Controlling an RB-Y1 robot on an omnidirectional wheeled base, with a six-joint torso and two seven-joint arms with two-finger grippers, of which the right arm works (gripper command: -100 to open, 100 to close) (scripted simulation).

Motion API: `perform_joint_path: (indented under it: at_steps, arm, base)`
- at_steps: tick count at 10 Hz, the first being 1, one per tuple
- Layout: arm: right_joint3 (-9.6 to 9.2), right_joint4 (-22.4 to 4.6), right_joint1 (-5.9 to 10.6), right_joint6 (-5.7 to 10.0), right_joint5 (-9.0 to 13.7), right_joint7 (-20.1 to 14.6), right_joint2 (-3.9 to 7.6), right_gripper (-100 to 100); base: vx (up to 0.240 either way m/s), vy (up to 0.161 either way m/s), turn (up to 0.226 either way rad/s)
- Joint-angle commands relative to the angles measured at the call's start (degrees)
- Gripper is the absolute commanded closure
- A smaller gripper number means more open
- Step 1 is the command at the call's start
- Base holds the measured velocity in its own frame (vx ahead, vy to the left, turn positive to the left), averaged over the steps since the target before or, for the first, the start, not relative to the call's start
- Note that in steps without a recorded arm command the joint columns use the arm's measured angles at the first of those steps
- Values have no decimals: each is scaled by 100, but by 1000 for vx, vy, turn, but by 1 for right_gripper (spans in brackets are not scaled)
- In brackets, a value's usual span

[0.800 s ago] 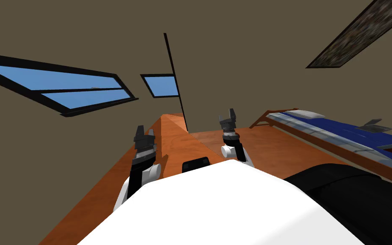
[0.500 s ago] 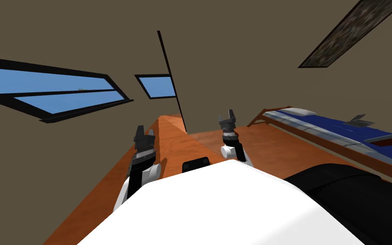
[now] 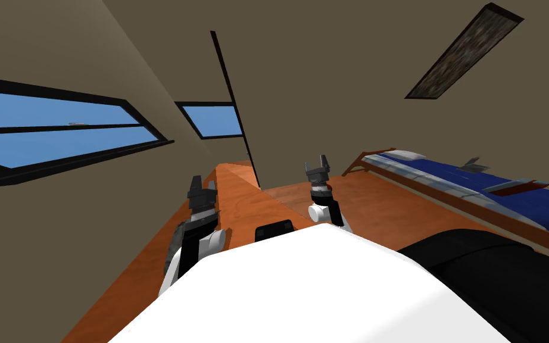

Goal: Push the door open

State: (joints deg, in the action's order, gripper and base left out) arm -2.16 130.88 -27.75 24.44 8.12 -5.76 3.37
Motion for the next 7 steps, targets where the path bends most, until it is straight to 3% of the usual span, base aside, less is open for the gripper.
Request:
perform_joint_path:
  at_steps: [1, 7]
  arm:
    - [-44, -33, -14, 23, 186, -51, 29, -100]
    - [-200, -179, -40, 106, 840, -215, 123, -100]
  base:
    - [142, 67, -112]
    - [108, 73, -120]
